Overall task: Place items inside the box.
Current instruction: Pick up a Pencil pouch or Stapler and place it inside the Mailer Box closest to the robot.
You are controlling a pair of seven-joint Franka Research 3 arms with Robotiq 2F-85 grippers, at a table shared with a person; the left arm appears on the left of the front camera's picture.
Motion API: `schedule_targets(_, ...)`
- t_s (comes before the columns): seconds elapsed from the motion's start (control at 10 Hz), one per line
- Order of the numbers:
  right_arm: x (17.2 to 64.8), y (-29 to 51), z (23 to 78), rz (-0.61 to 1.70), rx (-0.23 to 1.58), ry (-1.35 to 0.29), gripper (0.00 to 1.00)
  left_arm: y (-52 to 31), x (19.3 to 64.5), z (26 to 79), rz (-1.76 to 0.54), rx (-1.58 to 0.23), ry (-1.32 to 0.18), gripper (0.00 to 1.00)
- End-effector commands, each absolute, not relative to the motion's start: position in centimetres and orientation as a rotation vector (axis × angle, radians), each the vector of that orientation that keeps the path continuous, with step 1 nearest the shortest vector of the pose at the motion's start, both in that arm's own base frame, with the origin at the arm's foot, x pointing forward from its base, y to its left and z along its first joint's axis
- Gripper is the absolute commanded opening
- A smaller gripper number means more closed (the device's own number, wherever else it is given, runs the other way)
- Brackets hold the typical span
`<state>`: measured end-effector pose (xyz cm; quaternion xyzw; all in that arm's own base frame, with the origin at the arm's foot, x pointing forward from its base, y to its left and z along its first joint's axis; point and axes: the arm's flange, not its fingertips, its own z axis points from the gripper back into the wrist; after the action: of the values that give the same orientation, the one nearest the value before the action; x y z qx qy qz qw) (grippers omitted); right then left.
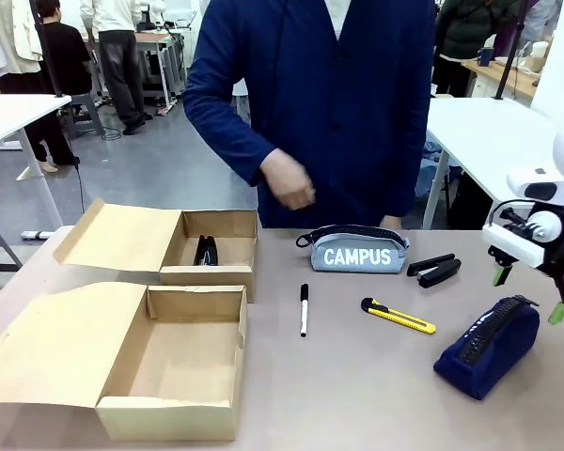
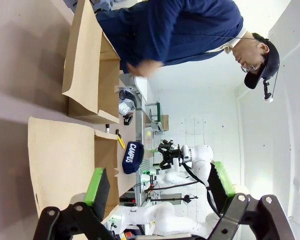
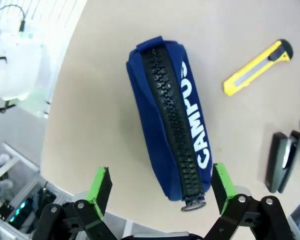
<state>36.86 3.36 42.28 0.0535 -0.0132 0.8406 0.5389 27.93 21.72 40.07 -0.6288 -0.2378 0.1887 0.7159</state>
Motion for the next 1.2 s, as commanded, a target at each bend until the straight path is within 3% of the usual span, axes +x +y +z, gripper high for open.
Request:
schedule_targets(0.0, 38.7, 4.7, 38.9, 1.977, 0.126, -0.040, 1.00, 21.5, 27.6, 40.1, 0.399, -1.402, -0.548, 1.00)
schedule_targets(0.1, 39.4, 5.1, 37.9, 1.973, 0.124, -0.061, 1.00, 21.5, 27.6, 40.1, 0.399, -1.402, -0.548, 1.00)
schedule_targets(0.4, 40.4, 4.9, 35.4, 1.935, 0.162, 0.074, 1.00, 21.5, 27.6, 40.1, 0.399, -1.402, -0.548, 1.00)
schedule_targets(0.5, 40.2, 4.5, 35.6, 1.920, 0.179, 0.059, 0.41, 21.5, 27.6, 40.1, 0.399, -1.402, -0.548, 1.00)
schedule_targets(0.6, 40.1, 4.1, 36.0, 1.916, 0.194, 0.044, 0.41, 21.5, 27.6, 40.1, 0.399, -1.402, -0.548, 1.00)
schedule_targets(0.7, 40.1, 3.9, 36.0, 1.903, 0.193, 0.049, 0.00, 21.5, 27.6, 40.1, 0.399, -1.402, -0.548, 1.00)
schedule_targets(0.8, 40.1, 3.9, 35.9, 1.895, 0.192, 0.059, 0.35, 21.5, 27.6, 40.1, 0.399, -1.402, -0.548, 1.00)
schedule_targets(0.9, 40.1, 4.0, 35.9, 1.894, 0.190, 0.062, 0.00, 21.5, 27.6, 40.1, 0.399, -1.402, -0.548, 1.00)
schedule_targets(1.1, 40.1, 3.8, 35.9, 1.888, 0.192, 0.061, 0.00, 21.5, 27.6, 40.1, 0.399, -1.402, -0.548, 1.00)
